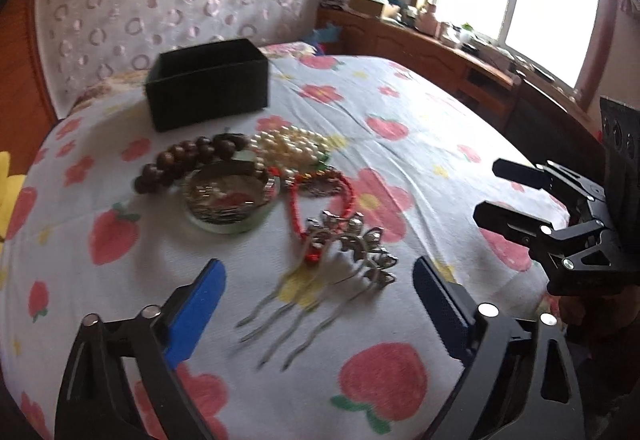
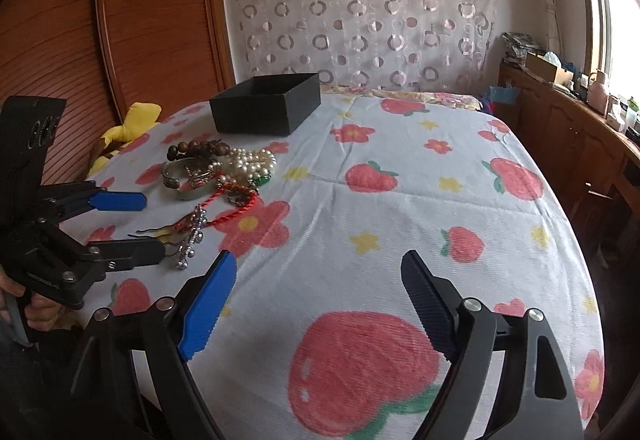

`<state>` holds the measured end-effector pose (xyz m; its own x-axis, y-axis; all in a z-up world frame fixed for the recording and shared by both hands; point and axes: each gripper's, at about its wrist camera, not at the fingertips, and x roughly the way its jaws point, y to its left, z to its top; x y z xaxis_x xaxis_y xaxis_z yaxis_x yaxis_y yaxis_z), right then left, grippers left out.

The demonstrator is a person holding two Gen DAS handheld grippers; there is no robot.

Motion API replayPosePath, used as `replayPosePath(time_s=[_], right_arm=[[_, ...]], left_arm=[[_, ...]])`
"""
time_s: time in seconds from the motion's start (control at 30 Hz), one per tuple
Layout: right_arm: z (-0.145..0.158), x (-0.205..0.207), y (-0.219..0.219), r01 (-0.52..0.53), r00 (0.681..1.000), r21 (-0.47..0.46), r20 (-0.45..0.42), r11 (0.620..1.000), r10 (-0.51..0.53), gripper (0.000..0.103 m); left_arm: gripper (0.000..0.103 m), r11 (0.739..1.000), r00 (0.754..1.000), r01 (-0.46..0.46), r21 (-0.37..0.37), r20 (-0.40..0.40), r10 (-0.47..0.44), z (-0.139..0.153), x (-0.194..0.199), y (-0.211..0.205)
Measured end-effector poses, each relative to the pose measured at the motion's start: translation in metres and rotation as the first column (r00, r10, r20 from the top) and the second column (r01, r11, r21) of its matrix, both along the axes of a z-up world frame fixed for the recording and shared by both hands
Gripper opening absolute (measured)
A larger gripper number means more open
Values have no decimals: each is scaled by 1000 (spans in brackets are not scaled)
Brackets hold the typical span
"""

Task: Organize jewelry
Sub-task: 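Move the left tool to the silver hair comb and close on it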

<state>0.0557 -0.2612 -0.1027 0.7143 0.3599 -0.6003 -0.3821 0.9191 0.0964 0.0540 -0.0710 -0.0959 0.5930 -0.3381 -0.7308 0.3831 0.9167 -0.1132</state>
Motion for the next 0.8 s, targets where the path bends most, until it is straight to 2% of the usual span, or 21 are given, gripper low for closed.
replayPosePath(time_s=[0.13, 0.37, 0.6, 0.8], right_arm=[[-1, 1, -3, 7, 1000, -1, 3, 1000, -7, 86], [-1, 0, -4, 7, 1000, 0, 2, 1000, -7, 86], [-1, -1, 0, -1, 1000, -14, 4, 1000, 1, 86], [-1, -2, 4, -7, 1000, -21, 8, 1000, 7, 86]], left_arm=[[74, 999, 999, 41, 11, -30, -40, -6, 7, -11], [71, 994, 995, 96, 59, -31, -94, -7, 12, -24], [56, 983, 993, 120, 140, 2, -121, -9, 12, -29], [53, 983, 991, 129, 129, 10, -131, -9, 8, -23]])
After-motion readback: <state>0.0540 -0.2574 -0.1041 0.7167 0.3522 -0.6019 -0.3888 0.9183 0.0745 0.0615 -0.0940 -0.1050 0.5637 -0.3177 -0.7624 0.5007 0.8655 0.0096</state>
